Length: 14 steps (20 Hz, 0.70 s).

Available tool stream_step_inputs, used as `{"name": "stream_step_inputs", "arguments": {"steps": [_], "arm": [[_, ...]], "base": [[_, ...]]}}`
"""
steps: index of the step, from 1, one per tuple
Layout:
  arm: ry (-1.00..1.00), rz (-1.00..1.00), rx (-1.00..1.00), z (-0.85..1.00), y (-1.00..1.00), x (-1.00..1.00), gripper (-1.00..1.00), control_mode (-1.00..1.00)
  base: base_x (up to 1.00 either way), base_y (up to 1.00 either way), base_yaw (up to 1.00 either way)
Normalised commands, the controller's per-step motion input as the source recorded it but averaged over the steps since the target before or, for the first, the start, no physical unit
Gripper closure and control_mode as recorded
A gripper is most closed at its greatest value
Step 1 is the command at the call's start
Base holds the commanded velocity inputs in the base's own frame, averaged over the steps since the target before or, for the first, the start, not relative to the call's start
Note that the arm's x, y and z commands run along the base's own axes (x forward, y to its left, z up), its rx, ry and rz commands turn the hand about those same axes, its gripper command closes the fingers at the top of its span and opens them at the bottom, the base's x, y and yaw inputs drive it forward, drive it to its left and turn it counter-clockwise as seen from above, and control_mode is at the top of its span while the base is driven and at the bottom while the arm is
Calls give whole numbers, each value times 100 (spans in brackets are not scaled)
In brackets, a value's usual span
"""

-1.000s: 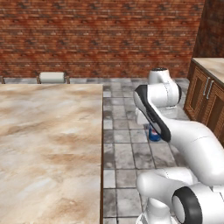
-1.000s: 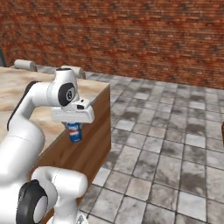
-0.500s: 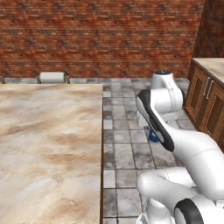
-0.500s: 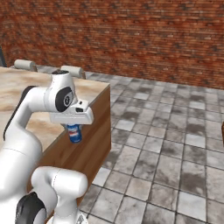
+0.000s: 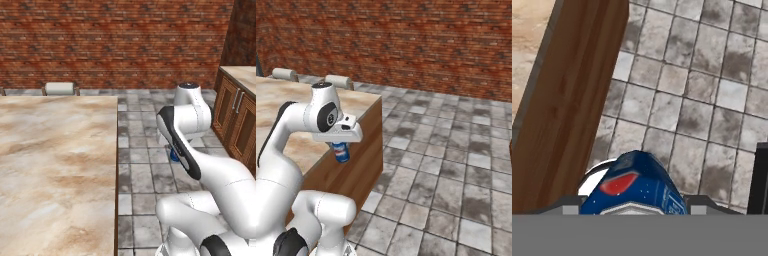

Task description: Four empty soda cans are scattered around the kitchen. Gather all the cans and cluster them next to the stove for recycling.

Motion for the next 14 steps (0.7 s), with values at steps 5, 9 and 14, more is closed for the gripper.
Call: {"name": "stream_step_inputs", "arguments": {"steps": [5, 9, 14], "arm": [[0, 0, 0, 0, 0, 0, 100, 100], [0, 0, 0, 0, 0, 0, 100, 100], [0, 0, 0, 0, 0, 0, 100, 100]], "base": [[-9, -6, 0], [-17, -13, 0], [-34, -26, -1]]}}
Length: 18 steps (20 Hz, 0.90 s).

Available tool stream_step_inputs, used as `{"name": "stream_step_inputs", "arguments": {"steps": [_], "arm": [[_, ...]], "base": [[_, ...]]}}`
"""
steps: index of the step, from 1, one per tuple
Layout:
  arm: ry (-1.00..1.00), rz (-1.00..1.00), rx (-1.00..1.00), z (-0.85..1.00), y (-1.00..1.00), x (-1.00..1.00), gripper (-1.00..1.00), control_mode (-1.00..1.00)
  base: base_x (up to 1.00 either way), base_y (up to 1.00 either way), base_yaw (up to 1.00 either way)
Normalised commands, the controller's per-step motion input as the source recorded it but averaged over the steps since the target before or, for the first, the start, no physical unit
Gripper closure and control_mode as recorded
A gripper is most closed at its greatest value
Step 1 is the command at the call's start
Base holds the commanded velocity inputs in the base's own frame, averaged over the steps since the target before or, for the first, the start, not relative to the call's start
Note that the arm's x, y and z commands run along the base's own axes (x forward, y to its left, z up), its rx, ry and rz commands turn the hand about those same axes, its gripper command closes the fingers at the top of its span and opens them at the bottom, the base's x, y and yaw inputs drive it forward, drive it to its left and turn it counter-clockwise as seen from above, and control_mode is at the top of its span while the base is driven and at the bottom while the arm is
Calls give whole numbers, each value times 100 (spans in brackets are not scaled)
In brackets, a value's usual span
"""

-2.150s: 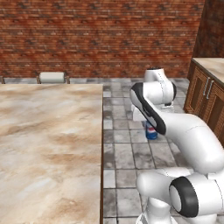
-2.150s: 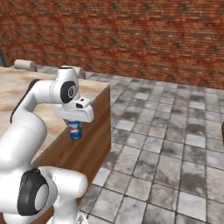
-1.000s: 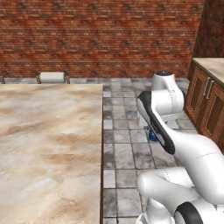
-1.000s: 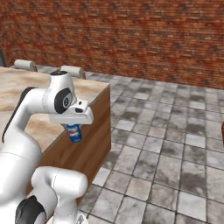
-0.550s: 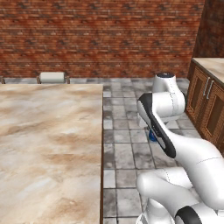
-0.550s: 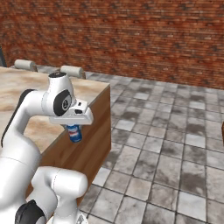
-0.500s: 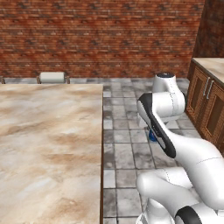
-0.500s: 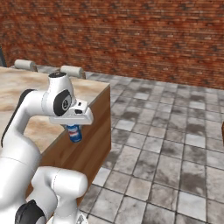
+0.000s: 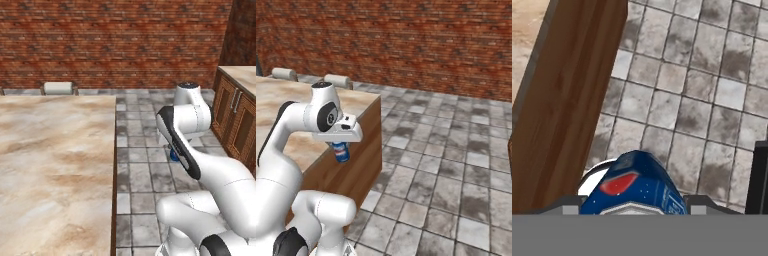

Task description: Four empty soda cans are scattered around the kitchen. Gather all the cans and cluster them next to the stove for recycling.

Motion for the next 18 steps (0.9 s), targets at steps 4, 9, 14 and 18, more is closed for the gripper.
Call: {"name": "stream_step_inputs", "arguments": {"steps": [4, 9, 14, 18], "arm": [[0, 0, 0, 0, 0, 0, 100, 100], [0, 0, 0, 0, 0, 0, 100, 100], [0, 0, 0, 0, 0, 0, 100, 100], [0, 0, 0, 0, 0, 0, 100, 100]], "base": [[-44, -25, -3], [-52, -27, -4], [-61, -42, -7], [-72, -51, -9]]}}
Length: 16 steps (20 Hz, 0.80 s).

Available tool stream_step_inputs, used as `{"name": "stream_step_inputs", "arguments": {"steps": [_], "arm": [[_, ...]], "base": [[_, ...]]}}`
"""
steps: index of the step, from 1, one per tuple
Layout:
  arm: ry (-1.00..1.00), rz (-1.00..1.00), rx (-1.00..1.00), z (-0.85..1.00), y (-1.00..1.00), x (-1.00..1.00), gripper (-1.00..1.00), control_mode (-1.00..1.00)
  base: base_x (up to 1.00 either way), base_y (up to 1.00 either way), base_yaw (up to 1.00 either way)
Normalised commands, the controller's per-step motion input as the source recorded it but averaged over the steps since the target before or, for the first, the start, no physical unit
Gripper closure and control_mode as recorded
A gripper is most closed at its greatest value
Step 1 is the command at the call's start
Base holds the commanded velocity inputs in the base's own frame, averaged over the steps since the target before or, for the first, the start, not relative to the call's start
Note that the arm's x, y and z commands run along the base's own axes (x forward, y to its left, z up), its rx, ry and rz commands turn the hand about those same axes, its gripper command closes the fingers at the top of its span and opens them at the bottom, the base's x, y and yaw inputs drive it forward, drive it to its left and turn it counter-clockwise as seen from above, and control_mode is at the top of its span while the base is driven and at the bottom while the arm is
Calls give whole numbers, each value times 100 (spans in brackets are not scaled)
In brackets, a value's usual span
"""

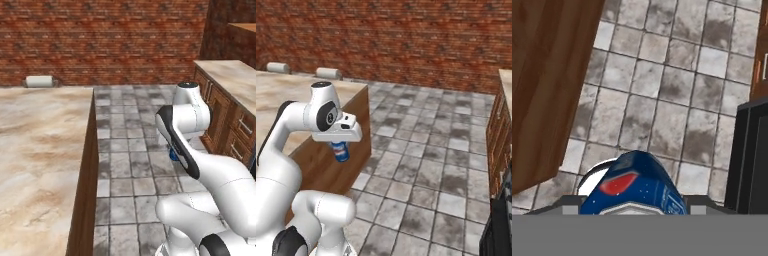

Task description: Four empty soda cans are scattered around the kitchen. Gather all the cans and cluster them next to the stove for recycling.

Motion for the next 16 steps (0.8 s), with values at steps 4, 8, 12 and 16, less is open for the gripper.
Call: {"name": "stream_step_inputs", "arguments": {"steps": [4, 8, 12, 16], "arm": [[0, 0, 0, 0, 0, 0, 100, 100], [0, 0, 0, 0, 0, 0, 100, 100], [0, 0, 0, 0, 0, 0, 100, 100], [0, 0, 0, 0, 0, 0, 100, 100]], "base": [[-69, -58, -10], [-60, -56, -12], [-48, -42, -15], [-29, -11, -16]]}}
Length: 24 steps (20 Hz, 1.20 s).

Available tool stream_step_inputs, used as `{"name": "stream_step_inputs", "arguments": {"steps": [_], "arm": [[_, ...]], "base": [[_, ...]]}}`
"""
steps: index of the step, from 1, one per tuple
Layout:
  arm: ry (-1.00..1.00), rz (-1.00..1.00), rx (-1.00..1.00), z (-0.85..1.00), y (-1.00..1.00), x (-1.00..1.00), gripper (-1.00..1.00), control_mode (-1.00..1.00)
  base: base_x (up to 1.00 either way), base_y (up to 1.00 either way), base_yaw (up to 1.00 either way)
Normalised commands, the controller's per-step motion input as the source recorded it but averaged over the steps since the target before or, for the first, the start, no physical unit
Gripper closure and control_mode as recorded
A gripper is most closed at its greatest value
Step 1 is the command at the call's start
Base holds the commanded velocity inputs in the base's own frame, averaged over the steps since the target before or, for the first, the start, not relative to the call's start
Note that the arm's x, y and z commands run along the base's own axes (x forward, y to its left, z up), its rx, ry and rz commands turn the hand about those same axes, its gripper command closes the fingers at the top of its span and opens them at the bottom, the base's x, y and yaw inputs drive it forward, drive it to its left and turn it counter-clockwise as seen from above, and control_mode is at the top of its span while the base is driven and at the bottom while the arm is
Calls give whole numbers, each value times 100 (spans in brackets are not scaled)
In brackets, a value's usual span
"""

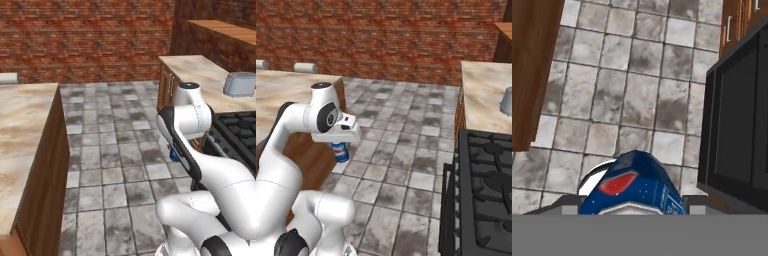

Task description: Four empty soda cans are scattered around the kitchen. Gather all the cans and cluster them next to the stove for recycling.

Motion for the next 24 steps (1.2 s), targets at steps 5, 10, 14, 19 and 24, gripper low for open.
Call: {"name": "stream_step_inputs", "arguments": {"steps": [5, 10, 14, 19, 24], "arm": [[0, 0, 0, 0, 0, 0, 100, 100], [0, 0, 0, 0, 0, 0, 100, 100], [0, 0, 0, 0, 0, 0, 100, 100], [0, 0, 0, 0, 0, 0, 100, 100], [0, 0, 0, 0, 0, 0, 100, 100]], "base": [[-7, 1, -18], [0, 3, -23], [0, 18, -29], [0, 13, -36], [-7, 2, -43]]}}
